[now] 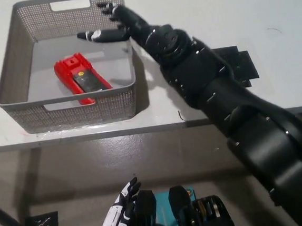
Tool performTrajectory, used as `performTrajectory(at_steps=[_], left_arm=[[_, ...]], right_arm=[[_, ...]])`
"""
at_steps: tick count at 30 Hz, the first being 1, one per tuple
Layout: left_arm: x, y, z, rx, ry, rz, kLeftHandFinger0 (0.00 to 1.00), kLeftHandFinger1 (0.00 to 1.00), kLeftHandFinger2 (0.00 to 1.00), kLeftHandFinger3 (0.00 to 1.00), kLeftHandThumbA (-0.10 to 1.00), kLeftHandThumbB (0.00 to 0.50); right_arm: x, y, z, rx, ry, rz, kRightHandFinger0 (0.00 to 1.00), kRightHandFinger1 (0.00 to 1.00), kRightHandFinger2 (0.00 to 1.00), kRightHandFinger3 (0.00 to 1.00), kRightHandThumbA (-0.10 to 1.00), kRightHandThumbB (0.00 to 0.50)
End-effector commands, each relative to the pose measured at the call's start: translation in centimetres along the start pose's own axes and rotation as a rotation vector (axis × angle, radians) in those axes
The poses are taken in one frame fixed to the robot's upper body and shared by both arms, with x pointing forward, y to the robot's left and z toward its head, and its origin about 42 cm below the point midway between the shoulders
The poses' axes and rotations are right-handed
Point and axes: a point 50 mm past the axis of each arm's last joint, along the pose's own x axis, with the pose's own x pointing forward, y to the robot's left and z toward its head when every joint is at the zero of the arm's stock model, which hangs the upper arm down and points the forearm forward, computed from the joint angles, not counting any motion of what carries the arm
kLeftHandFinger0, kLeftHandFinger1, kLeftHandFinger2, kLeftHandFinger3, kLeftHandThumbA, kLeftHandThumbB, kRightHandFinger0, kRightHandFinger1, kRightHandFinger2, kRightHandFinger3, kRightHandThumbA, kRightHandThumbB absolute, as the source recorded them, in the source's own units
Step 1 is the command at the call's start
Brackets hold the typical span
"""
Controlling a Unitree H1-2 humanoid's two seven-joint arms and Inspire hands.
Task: Use the right hand to pick up a multimeter on the right side and put it into a container on the left side
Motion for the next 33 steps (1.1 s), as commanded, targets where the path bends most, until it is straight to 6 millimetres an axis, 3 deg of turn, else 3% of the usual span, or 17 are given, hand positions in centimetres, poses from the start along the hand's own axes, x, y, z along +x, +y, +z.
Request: performTrajectory(at_steps=[1,6,8,12,17,20,22,23,29,33], left_arm=[[0.4,0.1,1.0,0.025,-0.046,-0.025,1.0,1.0,1.0,1.0,1.0,0.481],[0.5,-0.2,1.0,0.039,-0.052,-0.037,1.0,1.0,1.0,1.0,1.0,0.46],[0.5,-0.2,1.0,0.033,-0.058,-0.031,1.0,1.0,1.0,1.0,1.0,0.447],[0.2,0.2,1.0,0.04,-0.059,-0.035,1.0,1.0,1.0,1.0,1.0,0.428],[0.1,0.2,0.9,0.047,-0.042,-0.032,1.0,1.0,1.0,1.0,1.0,0.44],[0.0,0.3,0.7,0.047,-0.033,-0.029,1.0,1.0,1.0,1.0,1.0,0.449],[-0.1,0.5,0.6,0.041,-0.023,-0.025,1.0,1.0,1.0,1.0,1.0,0.458],[-0.2,0.5,0.6,0.042,-0.02,-0.025,1.0,1.0,1.0,1.0,1.0,0.447],[-0.5,0.6,0.3,0.055,-0.001,-0.009,1.0,1.0,1.0,1.0,1.0,0.433],[-0.6,0.6,0.0,0.048,0.008,0.0,1.0,1.0,1.0,1.0,1.0,0.419]], right_arm=[[0.0,-1.8,8.3,-0.055,-0.268,-0.024,1.0,1.0,1.0,1.0,1.0,0.492],[-1.0,-3.7,10.2,0.014,-0.356,-0.037,1.0,1.0,1.0,1.0,1.0,0.494],[-2.4,-5.1,10.9,0.117,-0.397,-0.028,1.0,1.0,1.0,1.0,1.0,0.5],[-5.9,-8.1,10.6,0.33,-0.537,0.009,1.0,1.0,1.0,1.0,0.96,0.459],[-11.2,-11.4,8.8,0.471,-0.652,0.01,1.0,1.0,1.0,1.0,0.96,0.415],[-15.8,-13.2,6.8,0.5,-0.712,-0.004,1.0,1.0,1.0,1.0,1.0,0.375],[-18.4,-13.8,5.6,0.492,-0.749,-0.025,1.0,1.0,1.0,1.0,1.0,0.372],[-20.6,-14.3,4.5,0.491,-0.774,-0.042,1.0,1.0,1.0,1.0,1.0,0.405],[-28.6,-13.5,0.6,0.467,-0.856,-0.062,1.0,1.0,1.0,1.0,1.0,0.453],[-31.9,-12.2,-1.1,0.447,-0.881,-0.039,1.0,1.0,1.0,1.0,1.0,0.467]])
